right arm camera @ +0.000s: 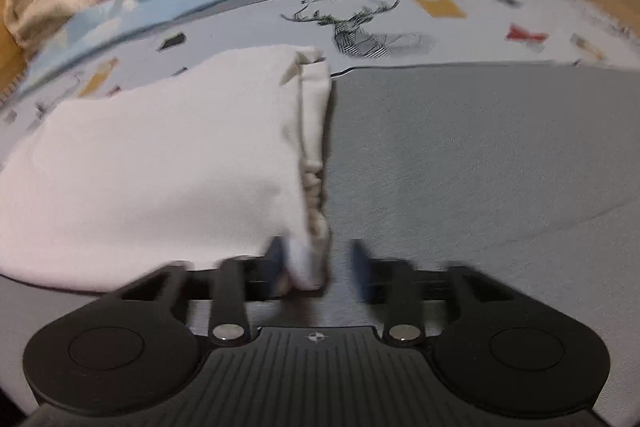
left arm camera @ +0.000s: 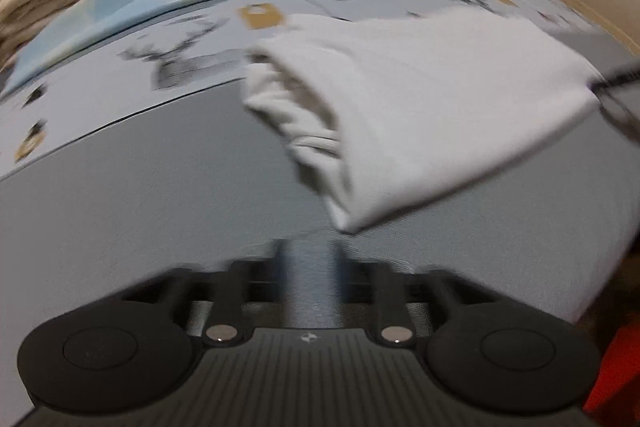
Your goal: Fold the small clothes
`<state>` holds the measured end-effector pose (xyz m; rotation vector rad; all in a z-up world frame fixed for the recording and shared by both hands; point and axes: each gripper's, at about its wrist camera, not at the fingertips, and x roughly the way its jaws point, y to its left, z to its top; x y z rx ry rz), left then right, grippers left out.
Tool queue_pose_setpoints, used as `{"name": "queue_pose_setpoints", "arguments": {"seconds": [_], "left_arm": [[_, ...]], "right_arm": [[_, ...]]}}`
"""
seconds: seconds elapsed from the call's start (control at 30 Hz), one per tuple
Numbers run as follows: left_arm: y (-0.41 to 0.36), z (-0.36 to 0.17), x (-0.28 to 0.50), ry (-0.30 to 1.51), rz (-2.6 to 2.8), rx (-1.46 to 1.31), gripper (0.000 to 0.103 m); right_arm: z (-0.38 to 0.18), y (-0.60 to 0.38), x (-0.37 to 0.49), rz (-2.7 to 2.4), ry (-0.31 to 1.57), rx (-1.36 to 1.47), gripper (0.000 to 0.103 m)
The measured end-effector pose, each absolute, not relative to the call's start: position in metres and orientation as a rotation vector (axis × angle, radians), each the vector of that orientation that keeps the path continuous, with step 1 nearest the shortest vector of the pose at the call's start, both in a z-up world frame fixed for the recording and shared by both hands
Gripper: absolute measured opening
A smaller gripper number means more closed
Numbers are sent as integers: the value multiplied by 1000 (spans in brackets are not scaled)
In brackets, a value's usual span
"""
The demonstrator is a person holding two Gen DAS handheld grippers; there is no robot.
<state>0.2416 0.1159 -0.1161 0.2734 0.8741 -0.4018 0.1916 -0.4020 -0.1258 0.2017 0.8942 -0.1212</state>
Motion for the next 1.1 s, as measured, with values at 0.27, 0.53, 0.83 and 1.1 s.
{"name": "queue_pose_setpoints", "arguments": {"seconds": [0.27,0.53,0.83,1.1], "left_arm": [[113,-61,209,753,-104,2,103],[98,-70,178,806,63,14,103],[96,-68,180,785,69,46,103],[108,-62,182,774,92,42,103]], "right_arm": [[-81,-348,139,-125,633,95,80],[-95,-264,106,-25,649,12,84],[-105,-197,113,57,730,-39,84],[-105,-160,130,79,739,-95,84]]}}
